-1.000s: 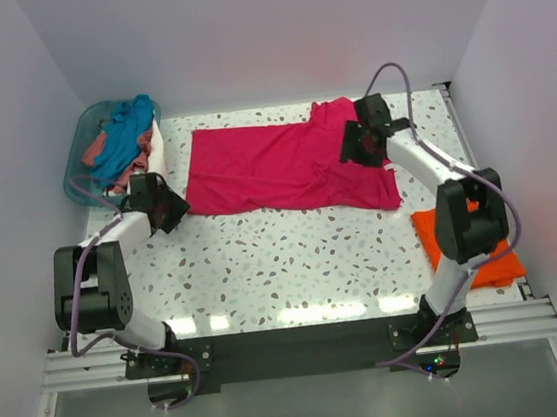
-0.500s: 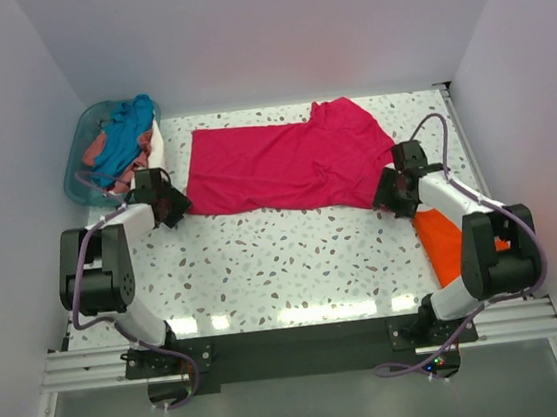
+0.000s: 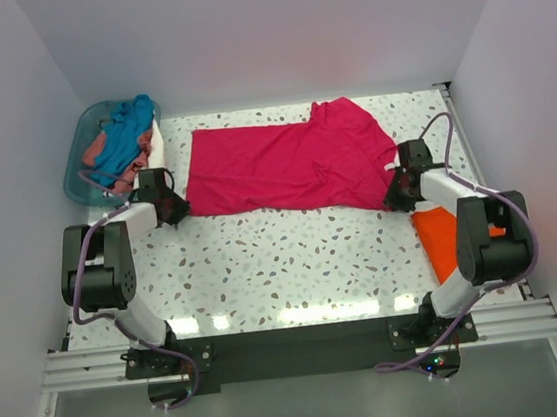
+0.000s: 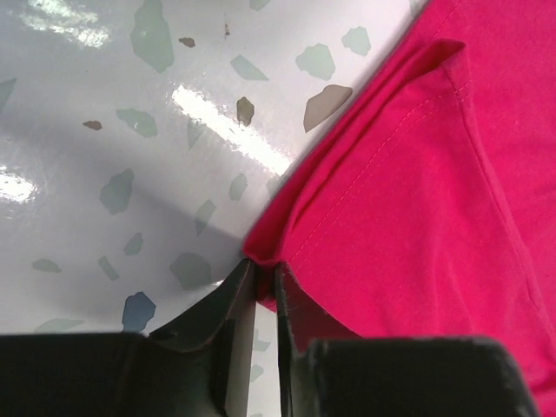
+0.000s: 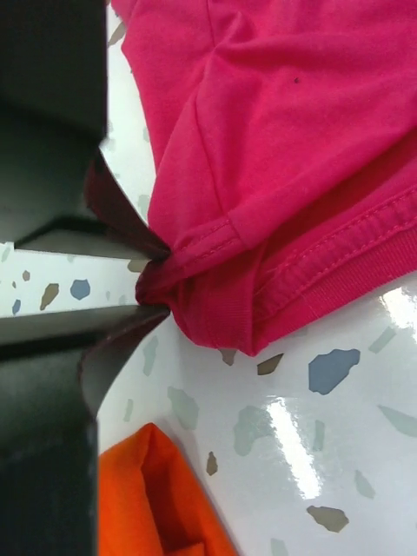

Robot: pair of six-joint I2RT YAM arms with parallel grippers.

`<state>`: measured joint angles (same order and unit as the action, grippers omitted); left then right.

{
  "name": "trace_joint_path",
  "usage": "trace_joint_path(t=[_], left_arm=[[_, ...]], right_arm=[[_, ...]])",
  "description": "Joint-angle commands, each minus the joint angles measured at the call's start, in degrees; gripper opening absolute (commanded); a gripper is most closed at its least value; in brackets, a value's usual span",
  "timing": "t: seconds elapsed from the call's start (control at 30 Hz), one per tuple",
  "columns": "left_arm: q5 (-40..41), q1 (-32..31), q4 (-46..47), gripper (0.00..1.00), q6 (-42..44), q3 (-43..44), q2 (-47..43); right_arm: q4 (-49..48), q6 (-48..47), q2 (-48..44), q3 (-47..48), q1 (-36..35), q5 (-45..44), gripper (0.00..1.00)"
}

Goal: Fold and stack the t-shirts
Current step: Fold the tshirt

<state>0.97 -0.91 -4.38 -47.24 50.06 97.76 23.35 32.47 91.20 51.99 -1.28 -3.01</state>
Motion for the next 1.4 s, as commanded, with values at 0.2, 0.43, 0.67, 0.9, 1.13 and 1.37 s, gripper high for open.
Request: trace_joint_path(t=[0.2,0.43,0.67,0.9,1.13,1.37], left_arm=[[3.5,-0.4,-5.6,0.00,1.9,3.4,-2.5],[5.5,2.4,-11.0,0.00,3.4,2.4,-7.6],[5.7,4.2,-14.5,0.00,4.0,-4.3,-15.6],[6.1,4.4,-19.2,0.00,1.6,-12.4,-28.7],[6.9,4.4,-25.5,0.43,-0.8,-17.6,-40.7],[6.3,4.5,-22.5,0.75,4.5,-10.3,-41.2]], right_arm=[[-0.7,-1.2,-1.0,1.7,4.9,2.7,0.00],[4.2,-2.0,-7.8,0.9,9.7,5.0,0.00],[10.1,-2.3,-15.5,-3.0,11.6,8.0,0.00],[16.5,-1.8,-26.4,-8.7,13.1,12.0,0.00],[22.9,2.0,-40.2,-14.6,13.7,13.6,0.42],[17.0,-1.0,-39.3,-8.5,13.7,19.0,0.77]])
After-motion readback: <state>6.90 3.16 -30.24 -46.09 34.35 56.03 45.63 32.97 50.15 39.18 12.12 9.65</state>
